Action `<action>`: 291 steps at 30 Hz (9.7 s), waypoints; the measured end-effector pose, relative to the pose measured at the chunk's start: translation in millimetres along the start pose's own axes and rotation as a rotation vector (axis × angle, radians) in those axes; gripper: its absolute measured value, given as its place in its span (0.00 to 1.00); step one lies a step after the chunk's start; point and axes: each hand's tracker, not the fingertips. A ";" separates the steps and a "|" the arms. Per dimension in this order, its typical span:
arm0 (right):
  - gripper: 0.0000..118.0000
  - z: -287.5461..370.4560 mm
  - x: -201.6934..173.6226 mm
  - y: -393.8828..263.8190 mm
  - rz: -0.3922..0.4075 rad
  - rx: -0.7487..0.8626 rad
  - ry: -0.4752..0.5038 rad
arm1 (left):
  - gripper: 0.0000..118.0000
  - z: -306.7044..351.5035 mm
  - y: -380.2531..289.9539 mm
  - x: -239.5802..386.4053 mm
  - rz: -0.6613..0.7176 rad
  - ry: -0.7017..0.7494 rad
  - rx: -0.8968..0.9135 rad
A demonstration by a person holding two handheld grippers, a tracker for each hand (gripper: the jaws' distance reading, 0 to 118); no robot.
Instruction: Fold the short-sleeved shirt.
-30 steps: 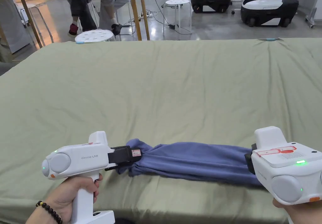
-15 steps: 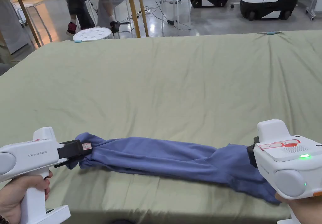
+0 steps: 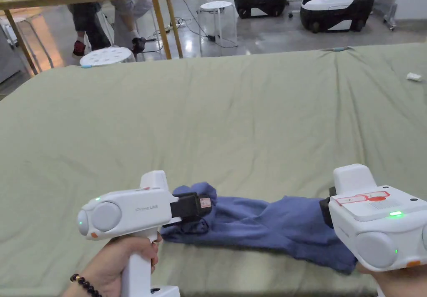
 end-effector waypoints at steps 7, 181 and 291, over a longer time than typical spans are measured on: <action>0.00 4.5 19.0 -1.2 -0.032 0.006 -0.027 | 0.81 -18.1 -8.3 3.5 0.001 -0.060 0.047; 0.00 15.9 44.9 -13.1 -0.047 -0.021 -0.066 | 0.00 -97.2 -20.3 86.8 -0.116 -0.188 -0.150; 0.00 -67.4 -368.0 150.4 0.180 0.130 0.437 | 0.44 329.7 86.5 -319.7 0.022 0.507 0.362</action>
